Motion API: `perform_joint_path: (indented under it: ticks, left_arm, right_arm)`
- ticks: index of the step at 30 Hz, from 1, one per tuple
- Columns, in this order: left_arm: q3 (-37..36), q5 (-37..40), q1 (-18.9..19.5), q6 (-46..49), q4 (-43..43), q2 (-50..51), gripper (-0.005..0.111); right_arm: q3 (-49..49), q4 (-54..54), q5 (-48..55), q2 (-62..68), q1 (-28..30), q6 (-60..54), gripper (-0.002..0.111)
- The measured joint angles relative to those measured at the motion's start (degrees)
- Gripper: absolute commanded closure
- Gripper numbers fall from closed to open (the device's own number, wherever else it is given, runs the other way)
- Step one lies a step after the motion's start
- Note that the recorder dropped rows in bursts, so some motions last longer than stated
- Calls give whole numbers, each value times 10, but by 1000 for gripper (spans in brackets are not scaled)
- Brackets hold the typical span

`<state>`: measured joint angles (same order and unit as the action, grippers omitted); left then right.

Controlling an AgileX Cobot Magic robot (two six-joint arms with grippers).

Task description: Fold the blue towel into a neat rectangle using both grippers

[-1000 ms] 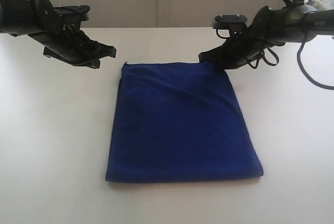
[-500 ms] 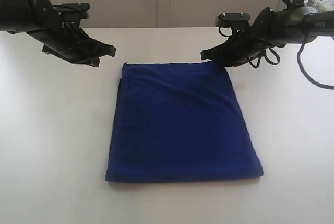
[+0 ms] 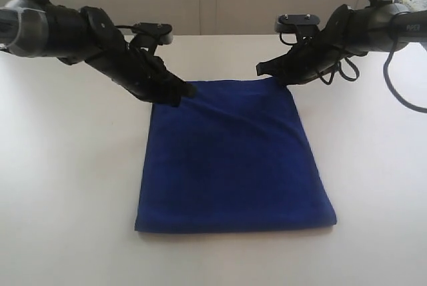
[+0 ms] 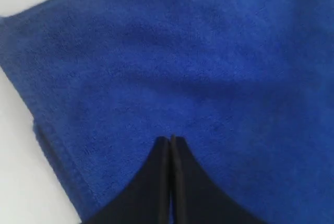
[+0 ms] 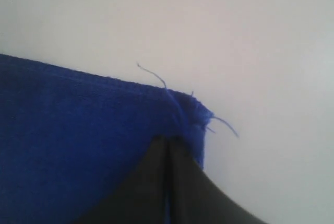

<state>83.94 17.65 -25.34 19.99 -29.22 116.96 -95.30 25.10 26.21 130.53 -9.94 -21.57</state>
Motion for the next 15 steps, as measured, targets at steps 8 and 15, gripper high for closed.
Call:
perform_joint_path:
  ticks: [8,15]
  left_arm:
    - [0,-4,0,5,4,38,107]
    - [0,0,0,6,4,50,107]
  right_arm:
    - [0,-38,-16,0,0,0,108]
    - [0,-74,-17,8,0,0,108]
